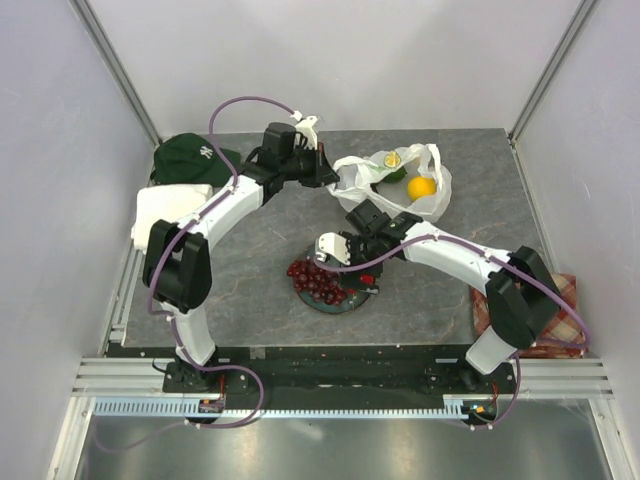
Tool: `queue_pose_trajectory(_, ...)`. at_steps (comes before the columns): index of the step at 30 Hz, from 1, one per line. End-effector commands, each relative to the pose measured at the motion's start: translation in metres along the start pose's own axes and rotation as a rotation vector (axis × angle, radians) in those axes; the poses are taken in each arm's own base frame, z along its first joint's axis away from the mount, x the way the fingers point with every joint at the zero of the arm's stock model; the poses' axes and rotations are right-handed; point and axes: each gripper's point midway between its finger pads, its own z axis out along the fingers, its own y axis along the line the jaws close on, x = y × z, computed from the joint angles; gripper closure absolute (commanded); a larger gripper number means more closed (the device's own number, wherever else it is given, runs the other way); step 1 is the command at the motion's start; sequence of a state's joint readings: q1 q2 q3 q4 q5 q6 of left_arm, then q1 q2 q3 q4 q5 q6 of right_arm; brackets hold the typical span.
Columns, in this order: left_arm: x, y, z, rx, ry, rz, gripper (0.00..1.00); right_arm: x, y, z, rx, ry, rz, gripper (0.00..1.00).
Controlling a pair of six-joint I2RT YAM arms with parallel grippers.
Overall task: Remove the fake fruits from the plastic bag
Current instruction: Place the fake fruit on the plate, then take out the fake fruit from the plastic bag.
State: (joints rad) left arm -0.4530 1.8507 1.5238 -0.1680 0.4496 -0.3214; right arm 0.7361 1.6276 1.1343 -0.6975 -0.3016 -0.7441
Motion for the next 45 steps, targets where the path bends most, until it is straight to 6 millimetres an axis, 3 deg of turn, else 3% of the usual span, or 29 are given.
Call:
queue_pose_trajectory(1,-0.028,-0.015,0.002,0.053,-0.065,0.008,0.98,-0.03,-0.013,-0.043,0.083,-0.064,-0.034,0.02)
queue_pose_trajectory(8,-0.033,-0.018,0.004,0.066,-0.073,0.006,0.98,-0.032,-0.014,-0.095,0.163,-0.042,-0.079,0.02)
queue_pose_trajectory(11,-0.035,-0.02,0.003,0.07,-0.076,0.006,0.98,-0.043,-0.027,-0.124,0.244,-0.075,-0.083,0.02)
queue_pose_trajectory(14,-0.036,-0.023,0.001,0.07,-0.079,-0.003,0.98,-0.066,-0.062,-0.158,0.375,-0.159,-0.058,0.03)
queue_pose_trajectory(15,-0.035,-0.025,0.0,0.073,-0.079,0.0,0.98,-0.072,-0.083,-0.177,0.444,-0.207,-0.005,0.05)
queue_pose_trajectory(17,-0.035,-0.028,-0.002,0.077,-0.079,0.004,0.98,-0.085,-0.118,-0.195,0.544,-0.291,0.046,0.14)
queue_pose_trajectory(18,-0.033,-0.029,-0.003,0.081,-0.075,0.006,0.98,-0.077,-0.143,-0.197,0.585,-0.294,0.105,0.2)
queue_pose_trajectory(19,-0.031,-0.03,-0.003,0.081,-0.074,0.012,0.98,-0.08,-0.162,-0.203,0.631,-0.335,0.149,0.34)
queue_pose_trajectory(21,-0.028,-0.03,-0.006,0.081,-0.066,0.017,0.99,-0.065,-0.197,-0.192,0.655,-0.313,0.23,0.51)
queue_pose_trajectory(22,-0.026,-0.031,-0.007,0.082,-0.062,0.024,0.98,-0.06,-0.206,-0.188,0.65,-0.309,0.262,0.66)
queue_pose_trajectory(24,-0.022,-0.03,-0.009,0.084,-0.053,0.031,0.98,-0.042,-0.223,-0.166,0.62,-0.252,0.303,0.81)
queue_pose_trajectory(25,-0.021,-0.031,-0.01,0.084,-0.05,0.038,0.98,-0.034,-0.227,-0.159,0.61,-0.226,0.293,0.9)
queue_pose_trajectory(28,-0.017,-0.032,-0.012,0.085,-0.045,0.042,0.98,-0.012,-0.227,-0.131,0.565,-0.151,0.276,1.0)
queue_pose_trajectory(32,-0.011,-0.031,-0.012,0.086,-0.027,0.057,0.98,0.019,-0.219,-0.098,0.51,-0.072,0.323,1.0)
queue_pose_trajectory(35,0.002,-0.026,-0.015,0.072,0.001,0.065,0.98,0.044,-0.217,-0.087,0.513,-0.005,0.366,1.0)
queue_pose_trajectory(36,0.006,-0.024,-0.015,0.063,0.008,0.071,0.98,0.053,-0.216,-0.085,0.521,0.026,0.38,1.0)
queue_pose_trajectory(41,0.022,-0.018,-0.025,0.031,0.031,0.078,0.98,0.135,-0.206,-0.081,0.56,0.287,0.513,1.0)
queue_pose_trajectory(45,0.032,-0.009,-0.027,-0.002,0.053,0.096,0.98,0.177,-0.211,-0.097,0.6,0.333,0.651,1.0)
